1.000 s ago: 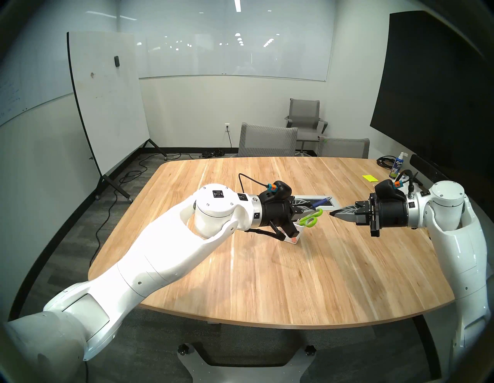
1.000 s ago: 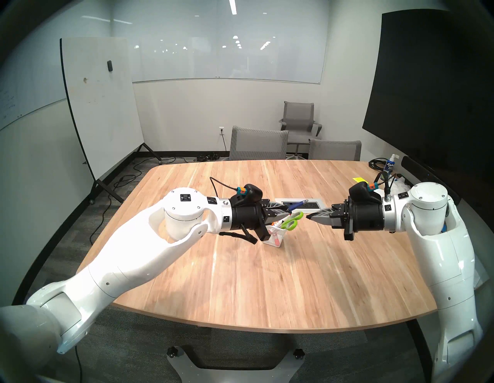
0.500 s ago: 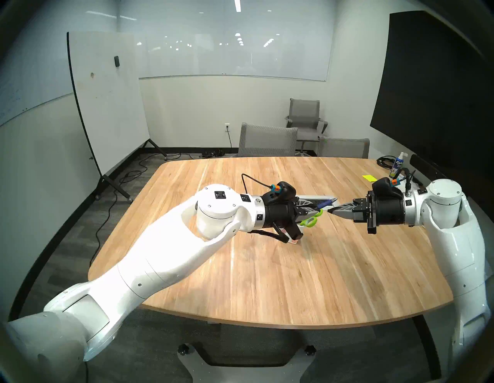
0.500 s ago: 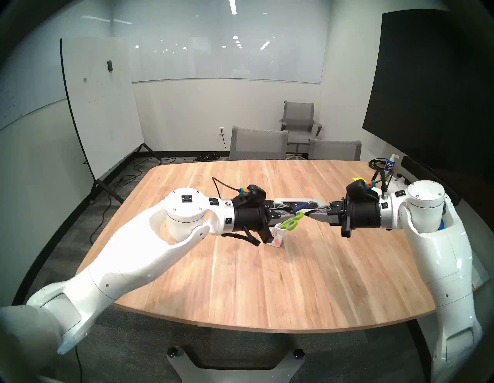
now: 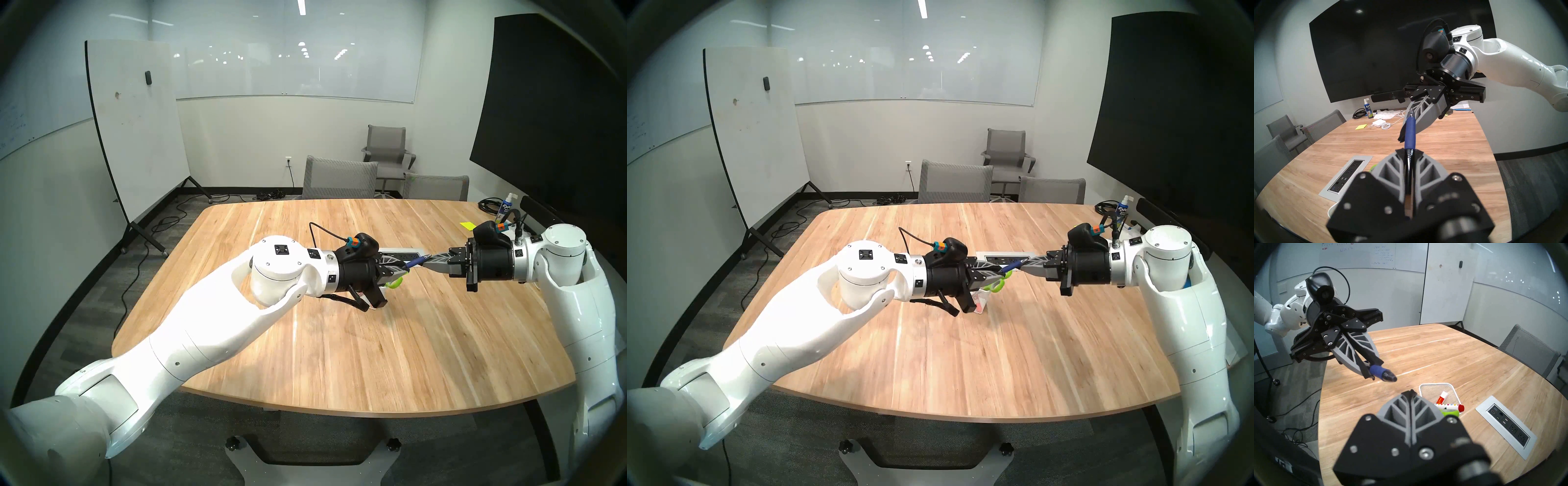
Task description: Place the pen, the marker, and the scissors into the pen holder
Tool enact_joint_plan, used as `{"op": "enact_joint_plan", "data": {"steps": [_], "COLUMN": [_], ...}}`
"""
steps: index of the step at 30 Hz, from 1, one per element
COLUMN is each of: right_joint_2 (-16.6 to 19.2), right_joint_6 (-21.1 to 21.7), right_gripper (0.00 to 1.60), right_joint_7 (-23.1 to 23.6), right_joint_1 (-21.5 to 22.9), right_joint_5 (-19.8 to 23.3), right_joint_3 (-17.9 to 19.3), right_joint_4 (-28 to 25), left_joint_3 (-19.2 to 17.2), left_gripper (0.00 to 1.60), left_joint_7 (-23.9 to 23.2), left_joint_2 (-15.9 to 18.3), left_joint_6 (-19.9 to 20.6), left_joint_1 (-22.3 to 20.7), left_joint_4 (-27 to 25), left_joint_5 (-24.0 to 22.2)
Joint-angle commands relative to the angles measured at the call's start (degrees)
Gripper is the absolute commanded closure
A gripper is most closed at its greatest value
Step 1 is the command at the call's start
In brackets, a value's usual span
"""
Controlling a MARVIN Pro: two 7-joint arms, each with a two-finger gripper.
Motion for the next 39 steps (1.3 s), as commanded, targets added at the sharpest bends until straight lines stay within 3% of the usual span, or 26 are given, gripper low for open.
{"op": "enact_joint_plan", "data": {"steps": [1, 39], "right_joint_2": [0.33, -0.52], "right_joint_6": [0.21, 3.97], "right_gripper": [1.60, 1.60], "right_joint_7": [0.42, 2.09], "right_joint_1": [1.34, -0.12], "right_joint_5": [0.41, 0.88], "right_joint_3": [0.19, 2.48], "right_joint_4": [-0.16, -4.67], "left_joint_3": [-0.15, -0.36], "left_gripper": [1.60, 1.60], "left_joint_7": [-0.55, -0.77], "left_joint_2": [0.14, 0.01], "left_joint_6": [-0.48, -0.43], "left_joint_1": [-0.58, -0.42], "left_joint_4": [-1.32, -1.33], "left_joint_5": [0.19, 0.45]}}
